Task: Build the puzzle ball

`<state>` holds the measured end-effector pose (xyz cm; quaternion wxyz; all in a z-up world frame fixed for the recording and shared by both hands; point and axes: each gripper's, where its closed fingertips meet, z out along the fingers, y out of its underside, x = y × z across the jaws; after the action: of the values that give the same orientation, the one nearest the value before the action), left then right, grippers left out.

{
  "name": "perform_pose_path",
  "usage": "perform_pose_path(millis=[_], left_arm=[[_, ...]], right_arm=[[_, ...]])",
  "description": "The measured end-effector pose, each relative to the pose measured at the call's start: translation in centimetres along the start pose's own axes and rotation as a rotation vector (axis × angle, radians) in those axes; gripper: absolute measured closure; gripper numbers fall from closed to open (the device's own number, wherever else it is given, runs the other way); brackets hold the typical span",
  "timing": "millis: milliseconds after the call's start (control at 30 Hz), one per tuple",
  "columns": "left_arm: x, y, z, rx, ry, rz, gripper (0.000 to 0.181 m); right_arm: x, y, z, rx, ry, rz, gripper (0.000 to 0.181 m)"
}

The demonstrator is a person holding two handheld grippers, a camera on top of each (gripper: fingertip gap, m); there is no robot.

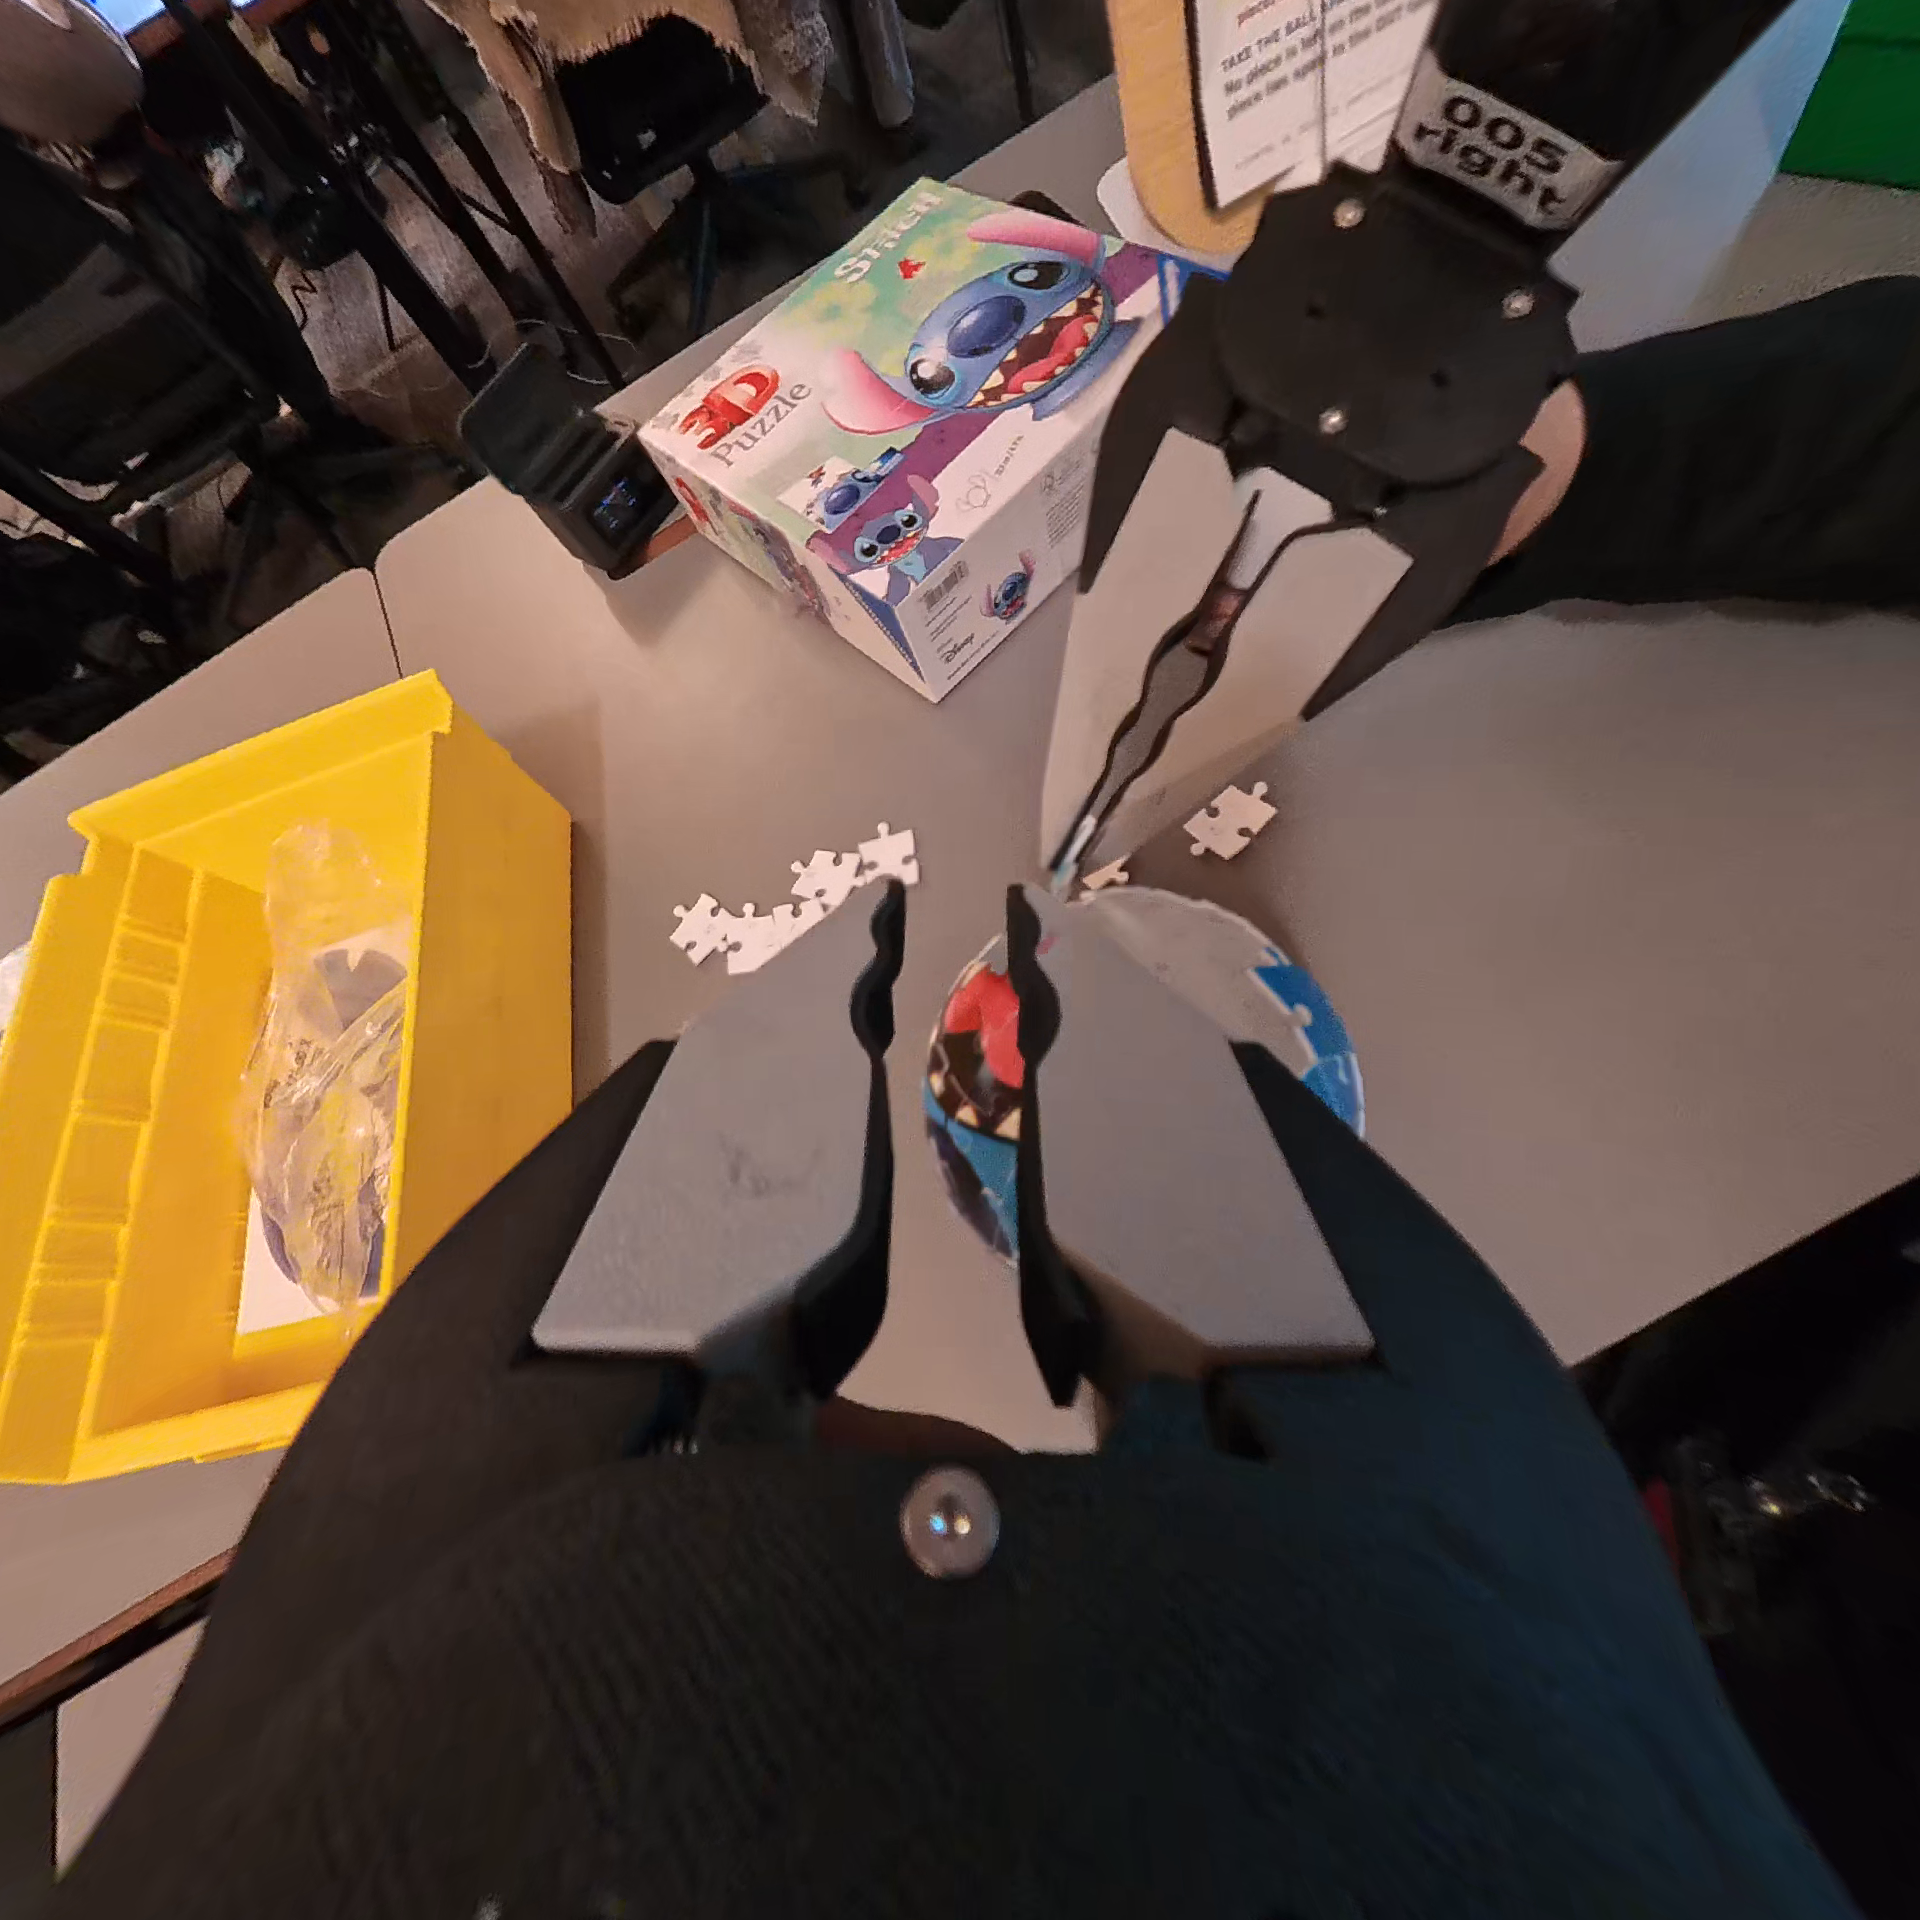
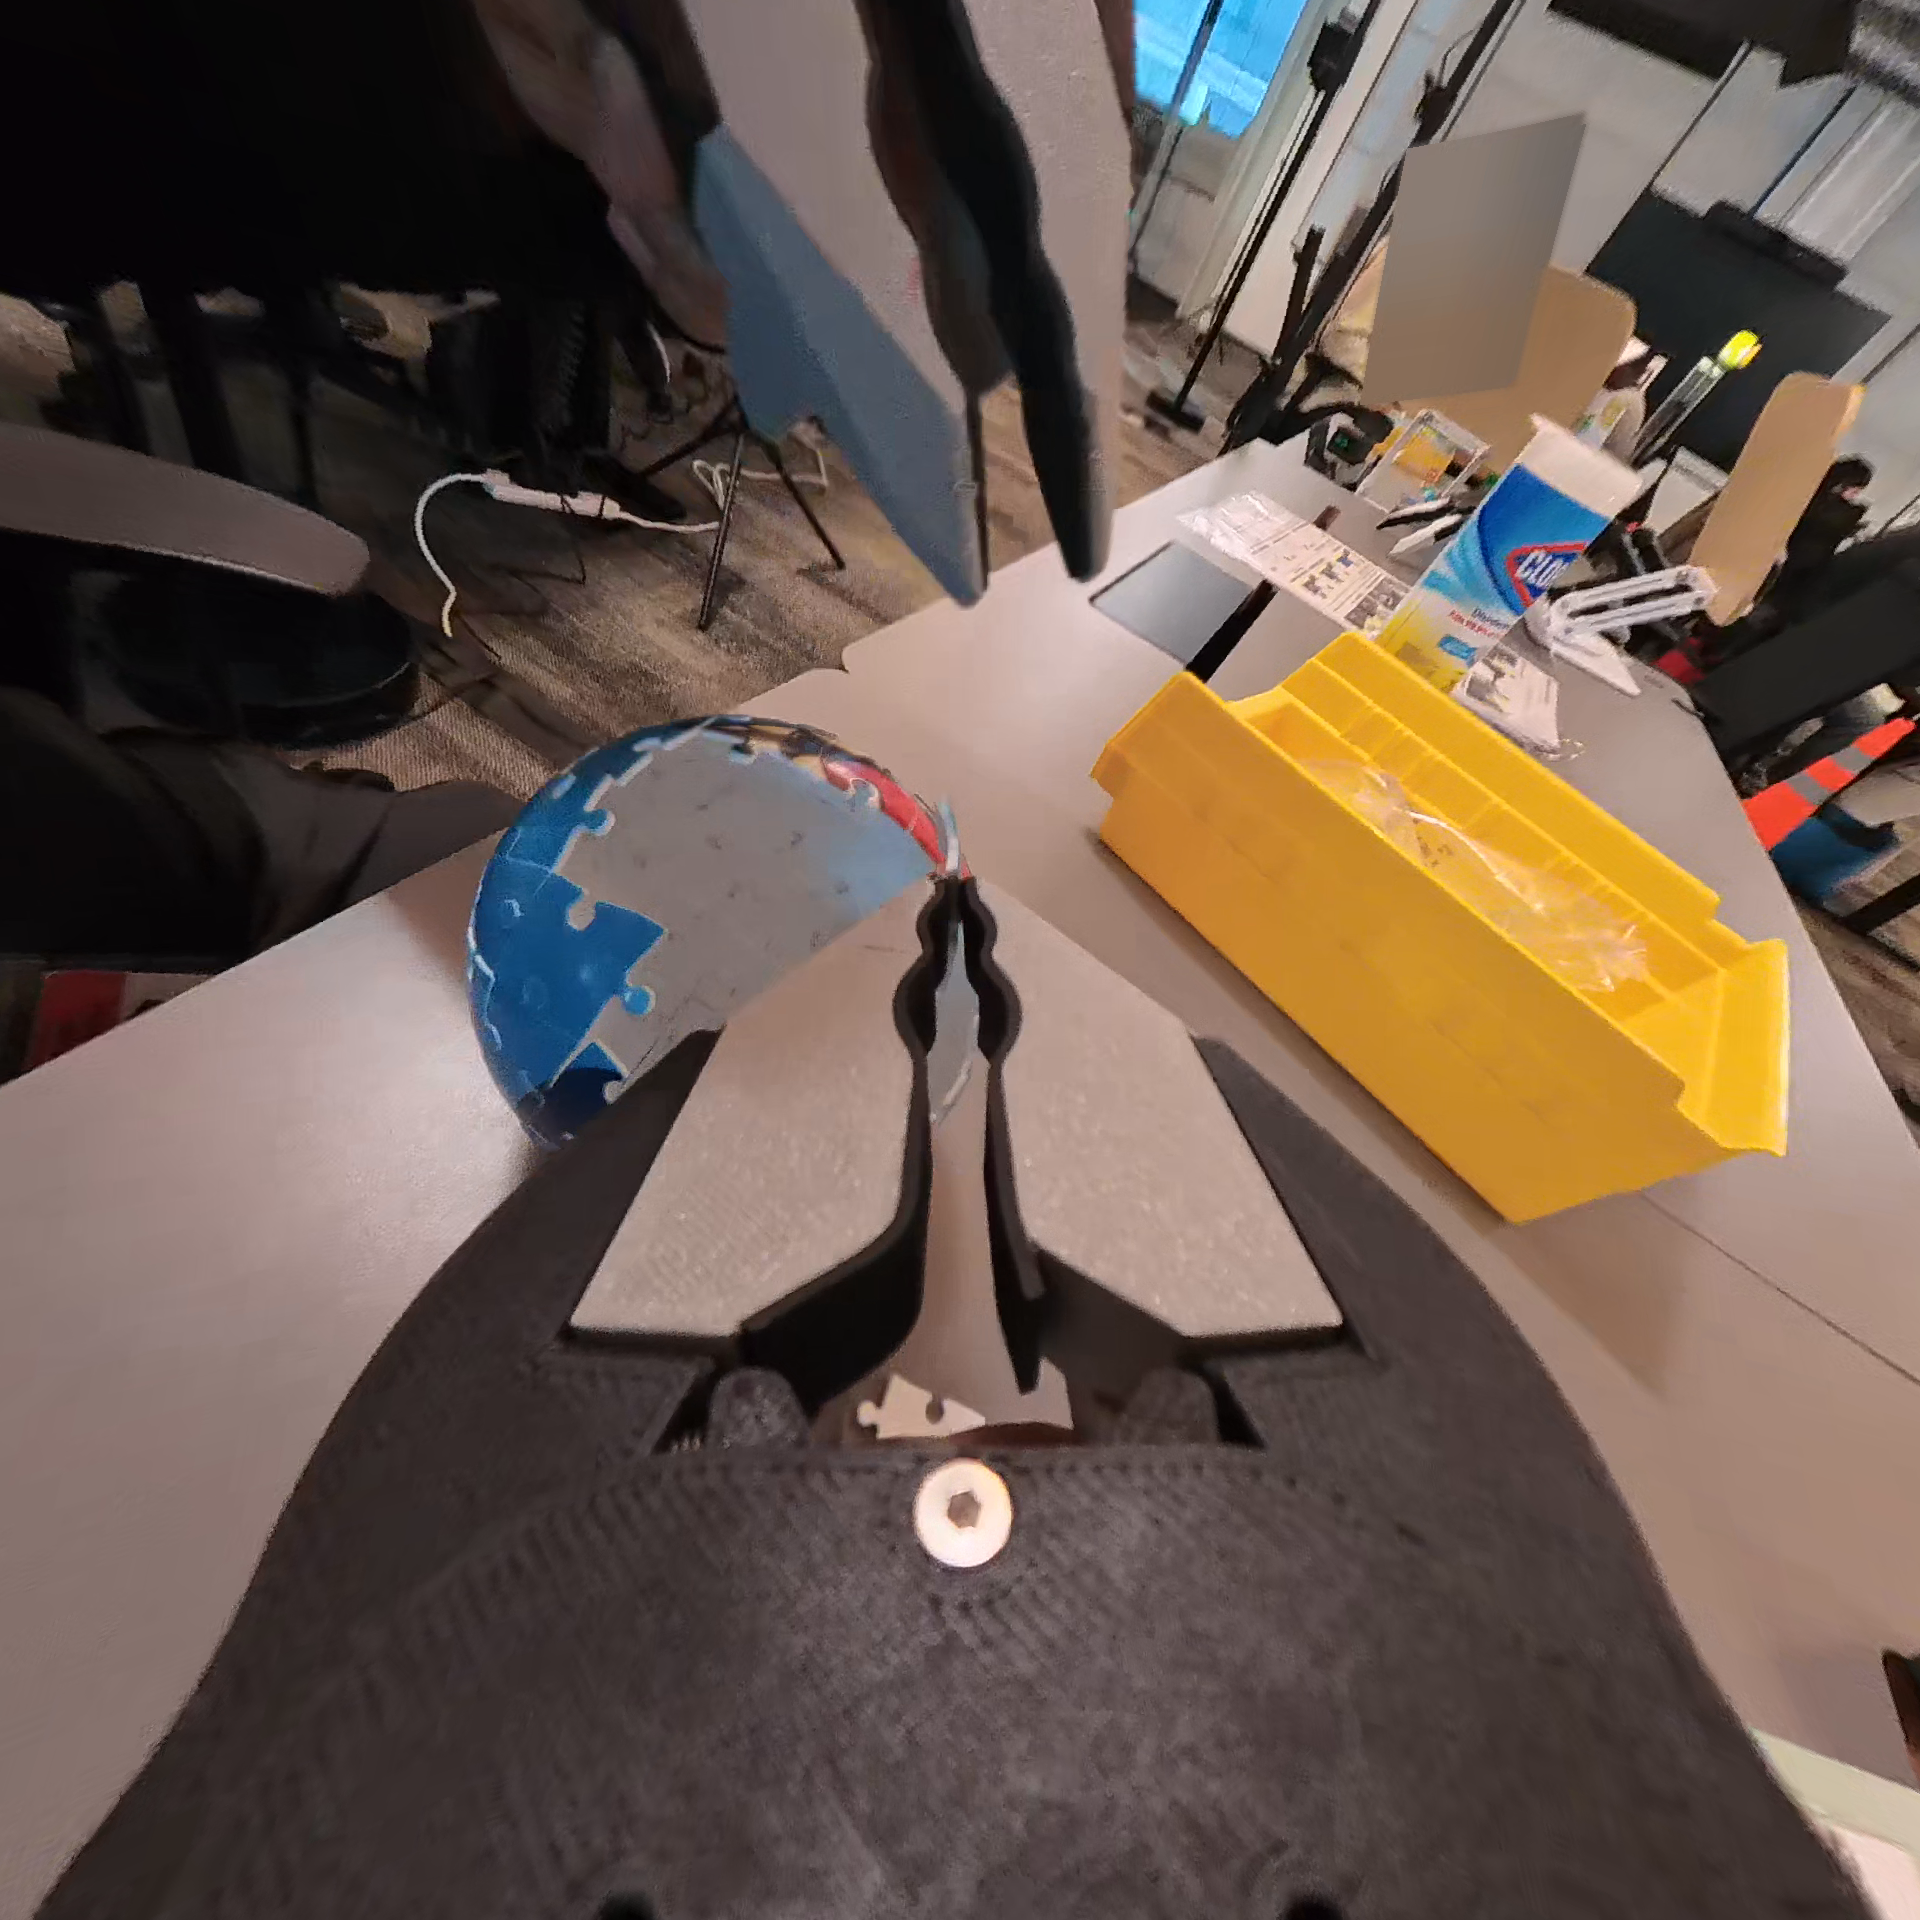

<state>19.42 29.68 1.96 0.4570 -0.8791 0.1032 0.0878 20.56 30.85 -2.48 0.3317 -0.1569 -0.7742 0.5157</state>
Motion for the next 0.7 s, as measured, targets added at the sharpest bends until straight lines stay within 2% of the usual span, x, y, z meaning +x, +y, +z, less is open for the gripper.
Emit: perform_pose_path(millis=[167,267,433,700], left_arm=[[-0.2,1.6,0.1,-0.057,0.083,-0.032,0.150],[0.2,2.5,0.5,-0.111,0.141,-0.029,0.145],[0.7,3.3,0.6,-0.194,0.171,0.032,0.145],[0.7,3.6,0.4,-0.247,0.155,0.036,0.145]], right_arm=[[-0.1,-0.3,-0.2,0.091,0.009,0.011,0.181],[-0.2,0.4,0.2,0.119,-0.005,0.050,0.181],[0.2,1.9,0.5,0.084,-0.013,0.068,0.181],[0.7,1.2,0.3,0.094,0.050,-0.004,0.181]])
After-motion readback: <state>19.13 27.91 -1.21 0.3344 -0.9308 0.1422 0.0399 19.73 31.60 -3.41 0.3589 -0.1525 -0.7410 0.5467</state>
